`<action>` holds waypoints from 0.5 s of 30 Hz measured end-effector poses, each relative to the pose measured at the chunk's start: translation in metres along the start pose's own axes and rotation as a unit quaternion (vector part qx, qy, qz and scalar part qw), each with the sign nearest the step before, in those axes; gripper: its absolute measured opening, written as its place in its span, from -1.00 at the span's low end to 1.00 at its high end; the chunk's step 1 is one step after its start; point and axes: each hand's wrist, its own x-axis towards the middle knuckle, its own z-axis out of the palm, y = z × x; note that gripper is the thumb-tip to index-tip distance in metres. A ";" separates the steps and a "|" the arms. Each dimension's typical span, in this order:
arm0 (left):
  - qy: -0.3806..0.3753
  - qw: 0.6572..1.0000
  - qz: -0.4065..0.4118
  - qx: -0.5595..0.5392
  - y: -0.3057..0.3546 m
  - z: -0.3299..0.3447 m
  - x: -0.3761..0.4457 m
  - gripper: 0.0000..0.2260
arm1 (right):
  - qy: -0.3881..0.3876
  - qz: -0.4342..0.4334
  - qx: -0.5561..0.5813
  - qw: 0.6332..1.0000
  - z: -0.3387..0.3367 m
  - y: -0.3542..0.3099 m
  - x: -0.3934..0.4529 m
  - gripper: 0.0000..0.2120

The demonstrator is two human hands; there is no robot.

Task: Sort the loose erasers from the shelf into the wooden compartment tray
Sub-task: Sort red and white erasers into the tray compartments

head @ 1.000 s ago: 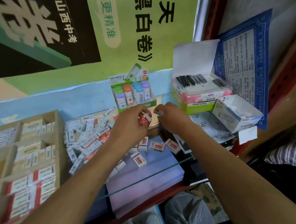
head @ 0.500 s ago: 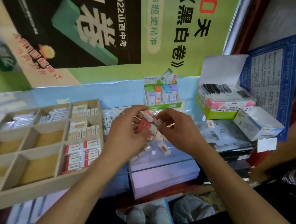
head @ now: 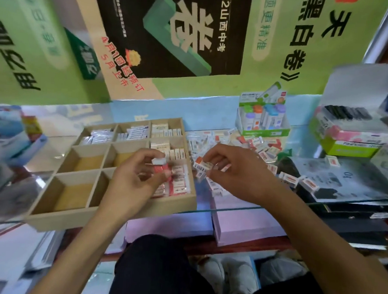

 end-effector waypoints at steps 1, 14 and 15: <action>0.005 1.000 -0.008 0.006 -0.001 -0.003 0.001 -0.74 | -0.004 0.004 0.002 1.000 0.002 0.000 0.000 -0.82; -0.146 0.914 0.189 0.327 0.008 0.013 0.020 -0.59 | -0.016 0.023 0.000 1.000 0.009 0.011 -0.001 -0.82; -0.161 0.918 0.172 0.320 0.009 0.014 0.021 -0.57 | -0.015 0.022 0.001 1.000 0.008 0.011 -0.002 -0.82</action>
